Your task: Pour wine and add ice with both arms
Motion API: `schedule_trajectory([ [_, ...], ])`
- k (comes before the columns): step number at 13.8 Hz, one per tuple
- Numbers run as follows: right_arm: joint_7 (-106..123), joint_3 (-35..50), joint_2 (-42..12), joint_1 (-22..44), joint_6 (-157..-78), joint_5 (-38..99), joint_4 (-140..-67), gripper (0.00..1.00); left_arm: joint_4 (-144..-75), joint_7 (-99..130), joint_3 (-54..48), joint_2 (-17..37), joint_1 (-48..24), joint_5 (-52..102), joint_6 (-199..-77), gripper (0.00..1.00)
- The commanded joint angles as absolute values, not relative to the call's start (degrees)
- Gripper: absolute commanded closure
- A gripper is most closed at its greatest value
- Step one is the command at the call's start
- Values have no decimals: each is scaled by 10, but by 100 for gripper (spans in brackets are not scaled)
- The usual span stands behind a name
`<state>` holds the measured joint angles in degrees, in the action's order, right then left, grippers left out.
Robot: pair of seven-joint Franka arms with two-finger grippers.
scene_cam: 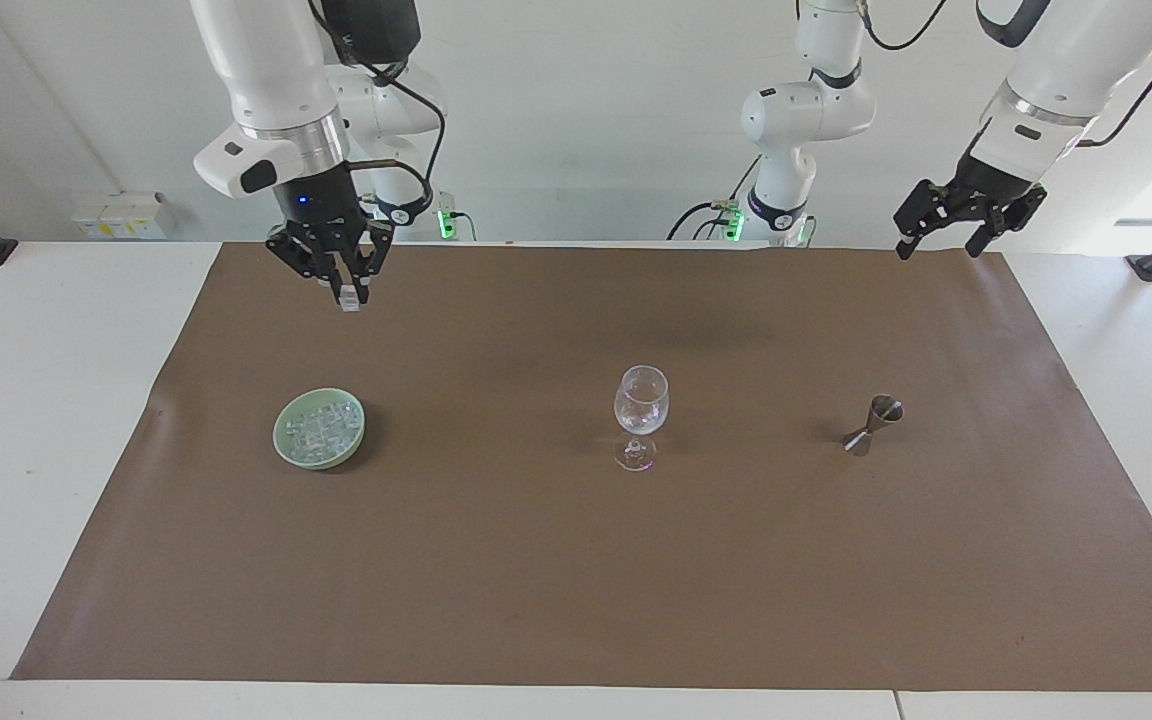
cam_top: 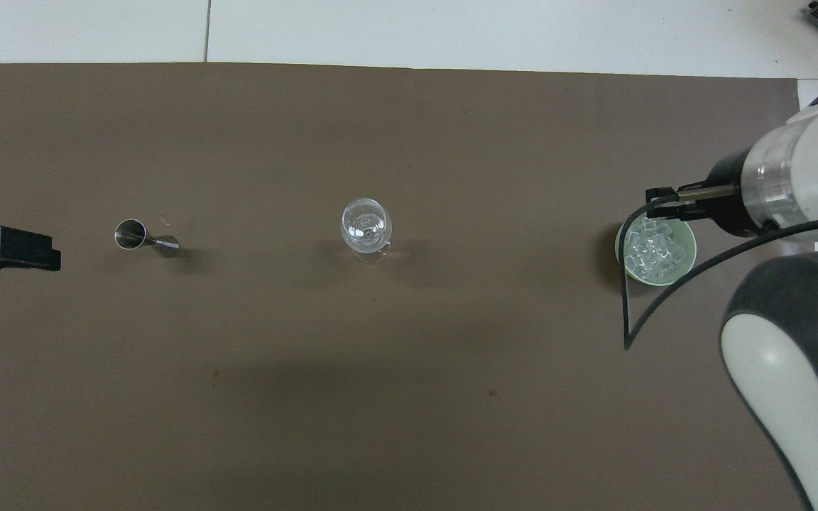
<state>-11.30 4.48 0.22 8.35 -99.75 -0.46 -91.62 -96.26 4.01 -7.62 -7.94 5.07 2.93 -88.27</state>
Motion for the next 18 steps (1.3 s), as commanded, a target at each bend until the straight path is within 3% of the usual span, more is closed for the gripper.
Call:
schedule_trajectory([
  [1, -193, 46, -4, 123, -1035, 41, -924, 100, -947, 36, -71, -82, 40, 13, -860, 0],
  [7, -301, 47, -27, 212, -1157, 91, -947, 100, -964, 36, -83, -98, 40, 14, -871, 0],
  [18, -382, 47, -112, 275, -1325, 154, -946, 100, -957, 40, -92, -90, 43, 29, -869, 0],
])
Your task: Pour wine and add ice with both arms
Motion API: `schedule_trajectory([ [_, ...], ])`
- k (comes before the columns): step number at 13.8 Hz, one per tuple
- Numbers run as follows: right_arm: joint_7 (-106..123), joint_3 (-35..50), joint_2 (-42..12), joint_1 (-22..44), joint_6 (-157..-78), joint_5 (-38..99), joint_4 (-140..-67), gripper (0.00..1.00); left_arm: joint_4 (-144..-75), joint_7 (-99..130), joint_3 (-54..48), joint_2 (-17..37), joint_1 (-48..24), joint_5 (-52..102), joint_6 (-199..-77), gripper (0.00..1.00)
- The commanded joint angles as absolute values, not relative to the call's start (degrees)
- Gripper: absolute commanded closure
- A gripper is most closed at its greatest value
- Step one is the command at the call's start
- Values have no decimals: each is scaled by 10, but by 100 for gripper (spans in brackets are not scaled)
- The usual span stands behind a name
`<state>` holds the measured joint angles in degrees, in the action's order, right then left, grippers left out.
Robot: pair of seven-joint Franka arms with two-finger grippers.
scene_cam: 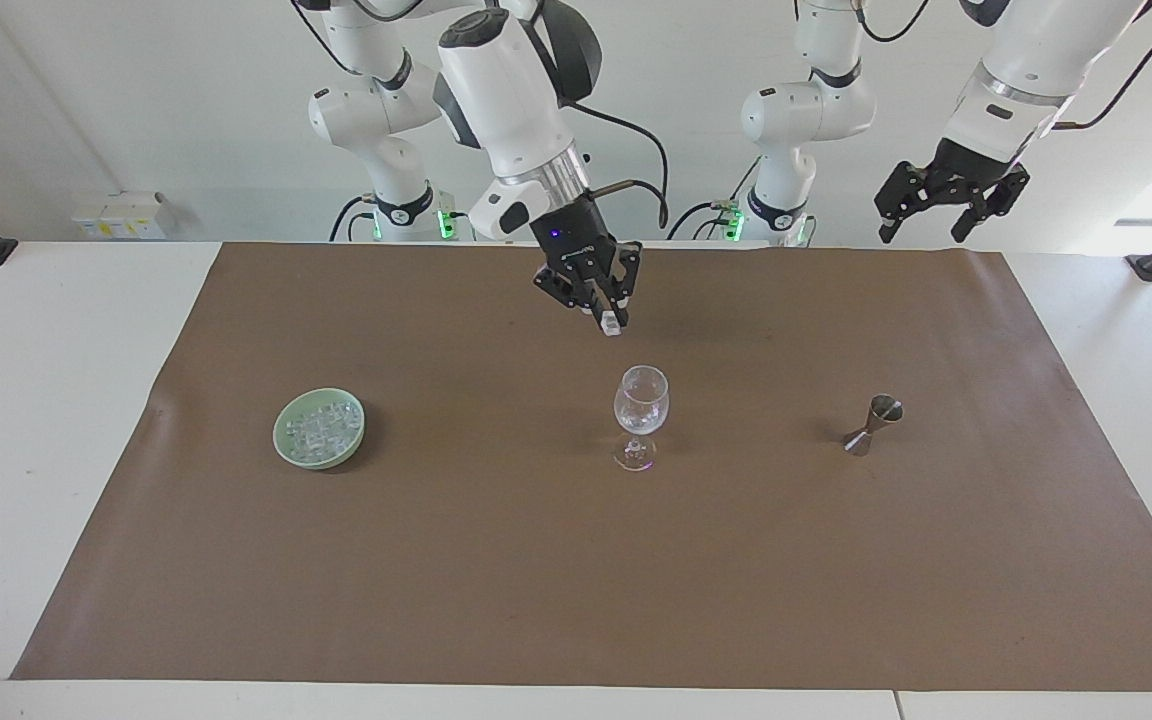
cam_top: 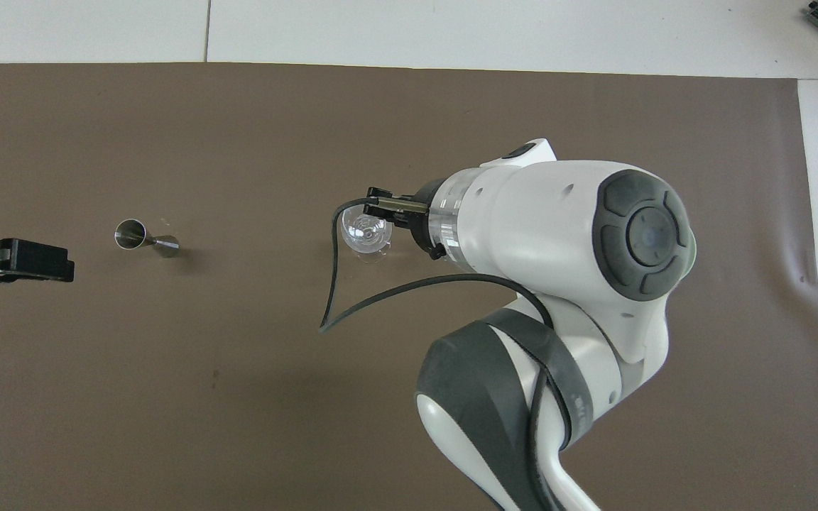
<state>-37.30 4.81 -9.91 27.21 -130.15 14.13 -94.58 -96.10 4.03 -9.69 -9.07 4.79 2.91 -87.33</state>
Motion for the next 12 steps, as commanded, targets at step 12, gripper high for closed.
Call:
schedule_trajectory([
  [12, -396, 47, -157, 294, -1364, 155, -947, 87, -931, 39, -95, -47, 40, 1, -867, 0],
])
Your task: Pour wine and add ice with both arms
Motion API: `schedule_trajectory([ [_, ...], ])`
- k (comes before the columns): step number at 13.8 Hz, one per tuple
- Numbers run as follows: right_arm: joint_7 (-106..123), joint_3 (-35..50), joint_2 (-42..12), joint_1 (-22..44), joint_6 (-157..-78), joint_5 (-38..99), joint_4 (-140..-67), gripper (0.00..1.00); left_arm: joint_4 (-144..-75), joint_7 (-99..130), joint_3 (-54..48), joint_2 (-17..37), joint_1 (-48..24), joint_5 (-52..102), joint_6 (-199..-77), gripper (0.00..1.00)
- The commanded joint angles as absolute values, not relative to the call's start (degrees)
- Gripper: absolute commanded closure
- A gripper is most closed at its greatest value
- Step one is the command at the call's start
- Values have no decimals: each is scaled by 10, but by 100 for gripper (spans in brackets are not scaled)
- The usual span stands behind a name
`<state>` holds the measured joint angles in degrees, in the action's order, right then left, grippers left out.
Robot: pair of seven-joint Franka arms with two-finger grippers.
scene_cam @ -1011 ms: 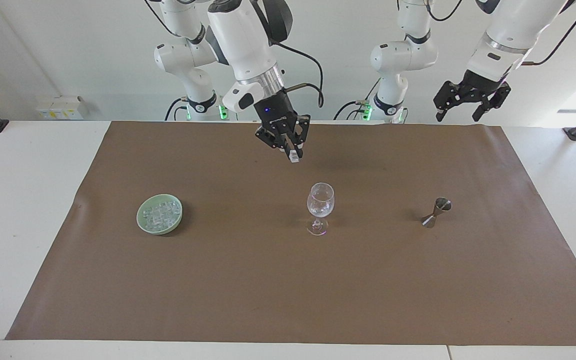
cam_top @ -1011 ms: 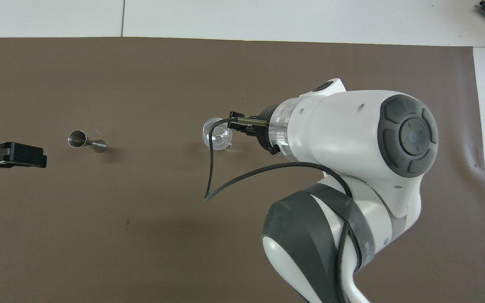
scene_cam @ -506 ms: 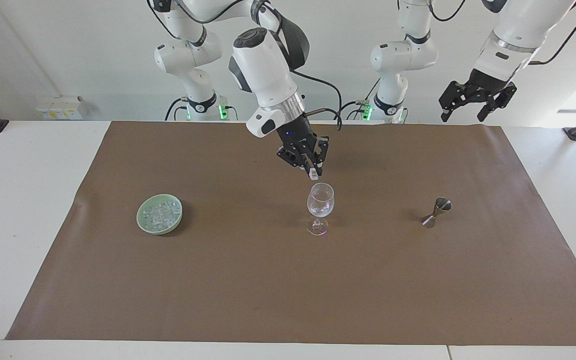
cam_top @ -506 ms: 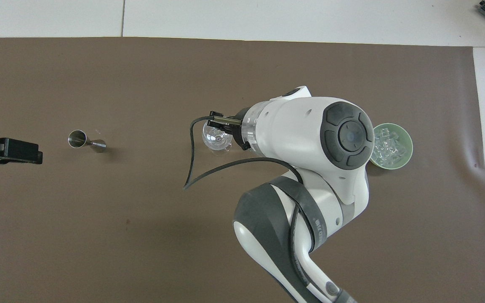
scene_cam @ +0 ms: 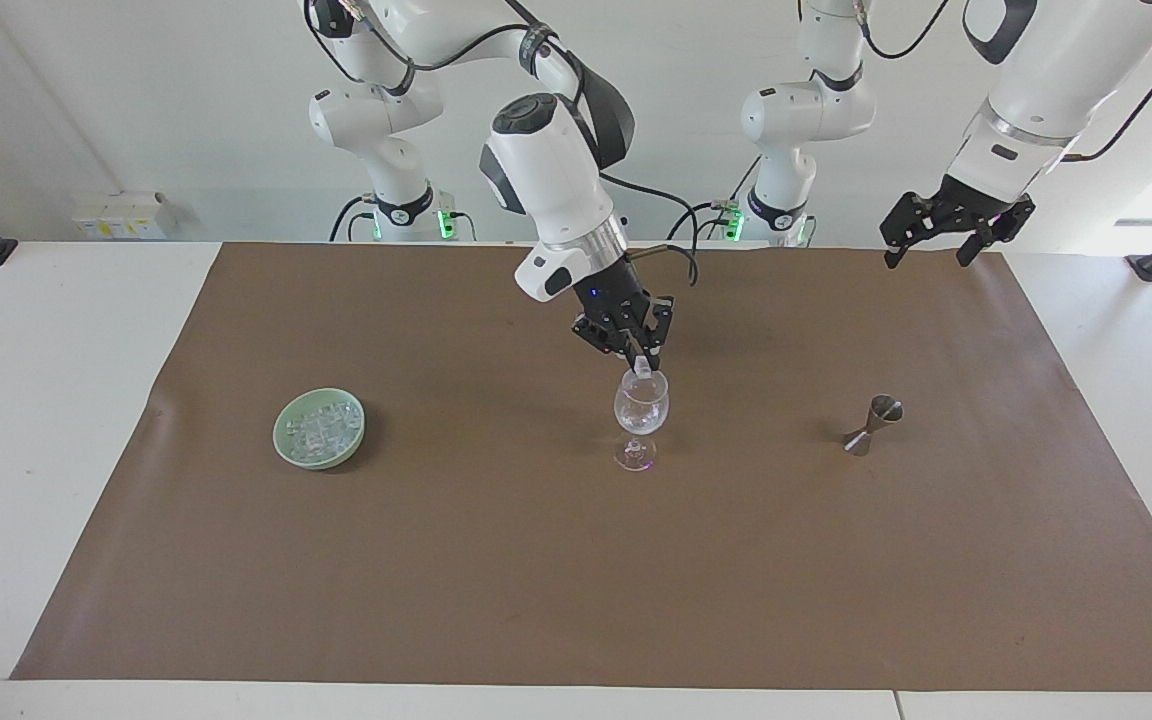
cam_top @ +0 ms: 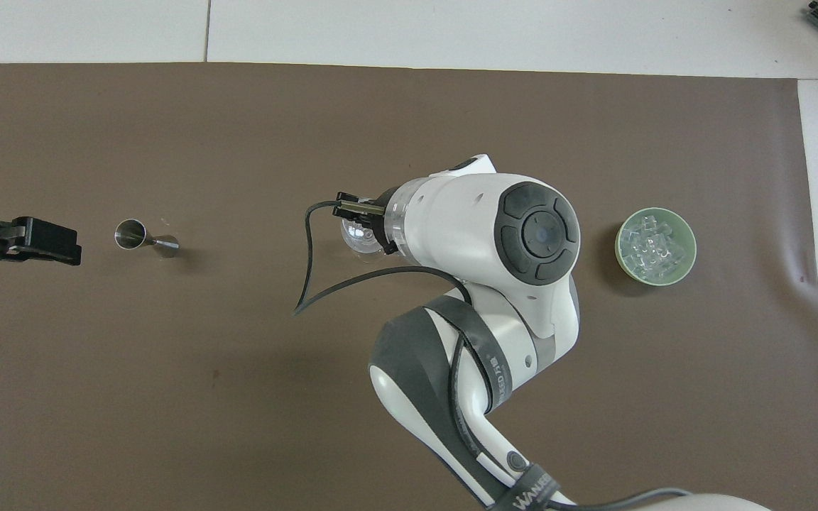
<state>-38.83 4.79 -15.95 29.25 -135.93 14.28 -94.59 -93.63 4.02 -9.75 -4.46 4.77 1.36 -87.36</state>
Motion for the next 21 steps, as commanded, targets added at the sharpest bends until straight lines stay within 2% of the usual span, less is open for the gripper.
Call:
schedule_trajectory([
  [1, -396, 47, -156, 294, -1362, 155, -947, 81, -938, 39, -94, -49, 40, 2, -867, 0],
  [2, -396, 47, -156, 294, -1361, 155, -949, 73, -940, 38, -95, -50, 39, 1, -866, 0],
  [3, -396, 47, -156, 294, -1361, 155, -950, 51, -941, 39, -92, -51, 38, 2, -867, 0],
  [4, -396, 47, -155, 294, -1361, 155, -951, 1, -942, 38, -92, -51, 33, 2, -866, 0],
  [8, -400, 47, -156, 294, -1361, 155, -950, 0, -941, 40, -31, -34, -12, 2, -866, 0],
  [16, -402, 46, -147, 287, -1349, 153, -950, 0, -932, 39, -32, -18, -14, 2, -871, 0],
  [19, -390, 44, -94, 249, -1250, 144, -973, 0, -933, 40, -38, -37, -12, 2, -871, 0],
  [21, -348, 43, -51, 211, -1214, 144, -1006, 0, -936, 40, -38, -40, -12, 2, -872, 0],
])
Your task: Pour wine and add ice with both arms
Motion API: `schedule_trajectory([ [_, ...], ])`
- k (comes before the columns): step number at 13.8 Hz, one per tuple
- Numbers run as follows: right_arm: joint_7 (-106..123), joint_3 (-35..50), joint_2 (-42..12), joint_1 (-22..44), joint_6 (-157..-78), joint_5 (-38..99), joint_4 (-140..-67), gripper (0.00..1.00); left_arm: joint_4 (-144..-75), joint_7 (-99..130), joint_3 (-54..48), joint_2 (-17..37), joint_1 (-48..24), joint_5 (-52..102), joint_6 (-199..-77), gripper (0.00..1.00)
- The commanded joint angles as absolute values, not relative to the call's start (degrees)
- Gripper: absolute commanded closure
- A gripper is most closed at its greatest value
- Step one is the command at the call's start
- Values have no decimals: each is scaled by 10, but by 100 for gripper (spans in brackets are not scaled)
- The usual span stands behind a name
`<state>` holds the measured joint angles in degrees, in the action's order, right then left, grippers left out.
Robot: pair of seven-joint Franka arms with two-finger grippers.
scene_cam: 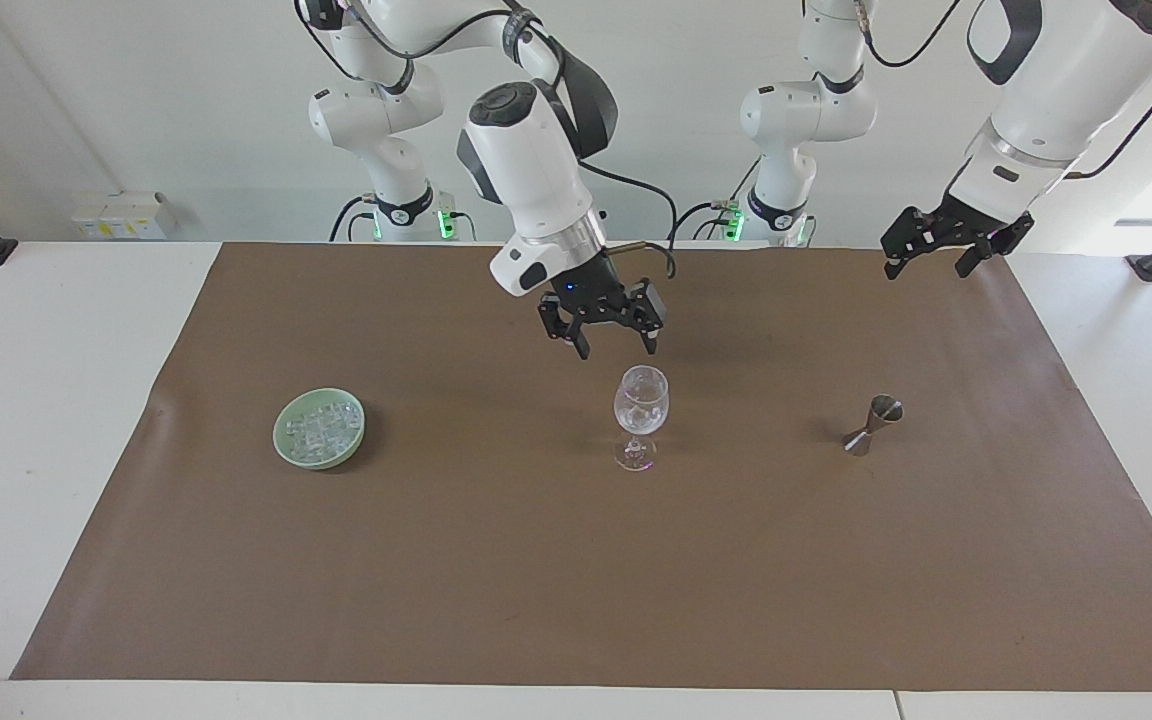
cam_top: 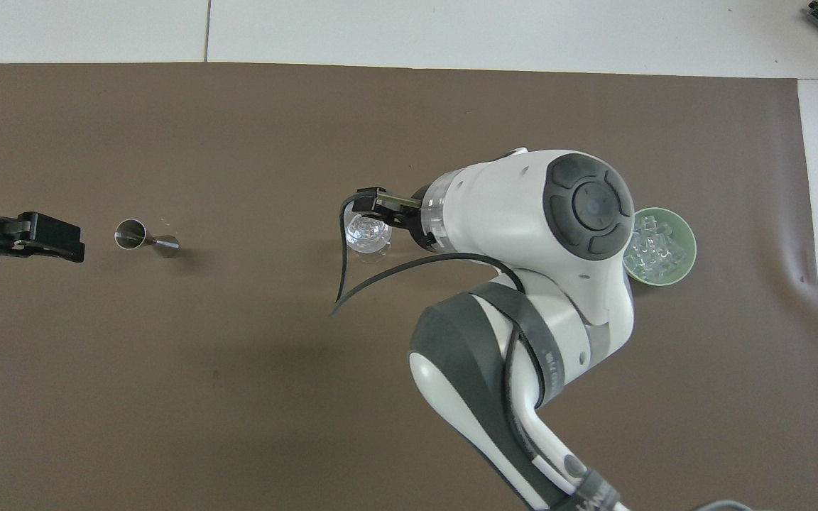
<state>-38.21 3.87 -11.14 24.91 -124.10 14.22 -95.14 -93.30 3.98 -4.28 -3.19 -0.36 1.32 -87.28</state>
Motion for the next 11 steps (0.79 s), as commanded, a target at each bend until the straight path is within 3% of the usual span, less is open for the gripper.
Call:
schedule_trajectory([
  [1, -323, 43, -27, 193, -1204, 144, -1028, 0, -938, 40, -39, -43, -12, 2, -872, 0],
  [5, -251, 43, 46, 128, -1118, 114, -1072, 0, -935, 40, -39, -45, -16, 2, -875, 0],
  [11, -181, 39, 64, 101, -1022, 26, -1031, 0, -940, 38, -49, -51, -15, 1, -875, 0],
])
